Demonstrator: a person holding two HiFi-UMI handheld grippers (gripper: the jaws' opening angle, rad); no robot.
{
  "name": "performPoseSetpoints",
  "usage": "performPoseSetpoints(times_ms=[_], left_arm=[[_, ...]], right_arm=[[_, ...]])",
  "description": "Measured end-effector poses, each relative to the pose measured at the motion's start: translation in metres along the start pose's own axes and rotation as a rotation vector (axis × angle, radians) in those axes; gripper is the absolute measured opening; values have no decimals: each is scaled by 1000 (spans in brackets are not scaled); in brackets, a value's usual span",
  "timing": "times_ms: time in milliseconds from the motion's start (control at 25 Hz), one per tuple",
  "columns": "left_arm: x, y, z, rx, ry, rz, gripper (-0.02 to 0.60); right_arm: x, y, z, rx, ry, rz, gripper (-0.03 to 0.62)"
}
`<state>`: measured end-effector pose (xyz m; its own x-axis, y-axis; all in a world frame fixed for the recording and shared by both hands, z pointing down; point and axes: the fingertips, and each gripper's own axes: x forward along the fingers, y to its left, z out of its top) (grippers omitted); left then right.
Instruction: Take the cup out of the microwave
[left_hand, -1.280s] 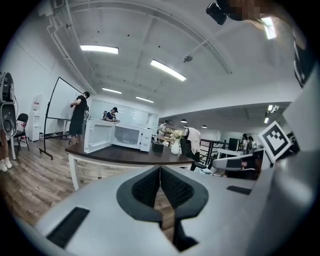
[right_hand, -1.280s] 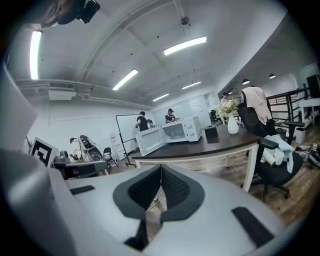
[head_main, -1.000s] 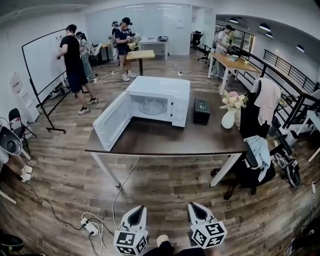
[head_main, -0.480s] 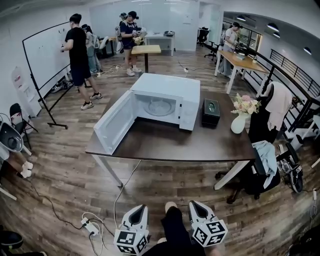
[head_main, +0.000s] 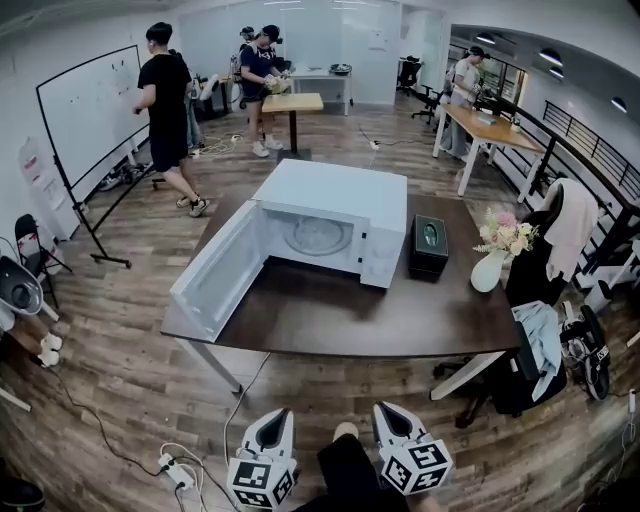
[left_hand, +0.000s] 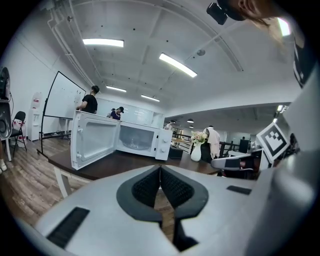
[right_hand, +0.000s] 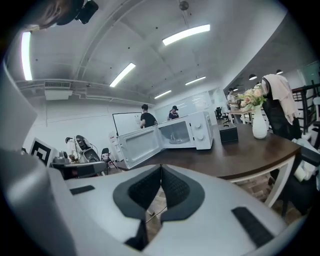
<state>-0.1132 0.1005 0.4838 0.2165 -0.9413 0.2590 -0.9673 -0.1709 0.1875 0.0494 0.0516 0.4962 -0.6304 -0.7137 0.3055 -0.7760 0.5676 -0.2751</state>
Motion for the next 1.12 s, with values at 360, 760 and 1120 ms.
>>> performPoseSetpoints(times_ms=[360, 760, 1120], left_arm=[[108, 40, 45, -2, -7, 29, 6], [205, 78, 70, 2, -15, 49, 6], [246, 82, 79, 18, -32, 21, 6]], right_arm=[[103, -39, 52, -23, 24, 65, -8], [193, -92, 90, -40, 29, 78, -8], [228, -99, 91, -34, 50, 109, -8]])
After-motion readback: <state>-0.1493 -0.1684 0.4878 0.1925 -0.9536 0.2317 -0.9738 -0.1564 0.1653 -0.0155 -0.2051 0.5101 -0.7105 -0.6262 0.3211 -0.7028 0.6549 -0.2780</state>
